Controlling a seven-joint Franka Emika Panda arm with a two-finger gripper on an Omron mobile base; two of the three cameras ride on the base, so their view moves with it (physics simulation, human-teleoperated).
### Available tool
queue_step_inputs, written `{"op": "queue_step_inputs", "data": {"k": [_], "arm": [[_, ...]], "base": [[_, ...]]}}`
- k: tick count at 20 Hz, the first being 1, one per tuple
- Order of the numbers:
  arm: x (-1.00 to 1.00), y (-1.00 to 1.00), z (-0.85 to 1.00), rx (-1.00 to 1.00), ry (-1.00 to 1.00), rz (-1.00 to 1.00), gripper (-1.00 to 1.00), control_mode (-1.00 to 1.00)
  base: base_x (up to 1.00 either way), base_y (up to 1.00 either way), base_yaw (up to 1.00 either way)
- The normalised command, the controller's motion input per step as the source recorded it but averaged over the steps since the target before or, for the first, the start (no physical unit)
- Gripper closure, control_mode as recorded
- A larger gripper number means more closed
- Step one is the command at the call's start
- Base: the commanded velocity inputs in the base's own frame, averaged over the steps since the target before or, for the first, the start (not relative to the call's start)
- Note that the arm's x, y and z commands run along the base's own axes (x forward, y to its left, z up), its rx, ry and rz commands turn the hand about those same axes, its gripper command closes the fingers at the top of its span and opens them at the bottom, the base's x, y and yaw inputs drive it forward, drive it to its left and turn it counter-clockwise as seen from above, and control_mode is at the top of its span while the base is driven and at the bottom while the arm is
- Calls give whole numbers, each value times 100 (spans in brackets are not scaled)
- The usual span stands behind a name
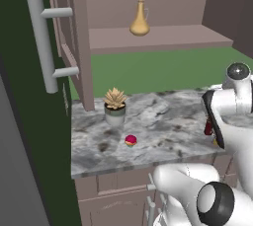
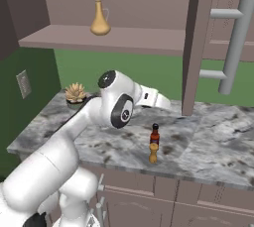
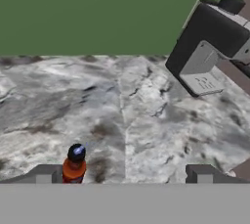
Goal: There are various items on the counter. Only move the condiments/shakers into the cabinet.
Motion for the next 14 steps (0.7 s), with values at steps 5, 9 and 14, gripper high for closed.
{"op": "queue_step_inputs", "data": {"k": [5,9,14], "arm": [[-10,-78,-54,15,4,27,-100,-100],[-25,-64,-74,11,5,34,-100,-100],[-32,-60,-71,10,2,37,-100,-100]], "base": [[0,0,0],[0,0,0],[0,0,0]]}}
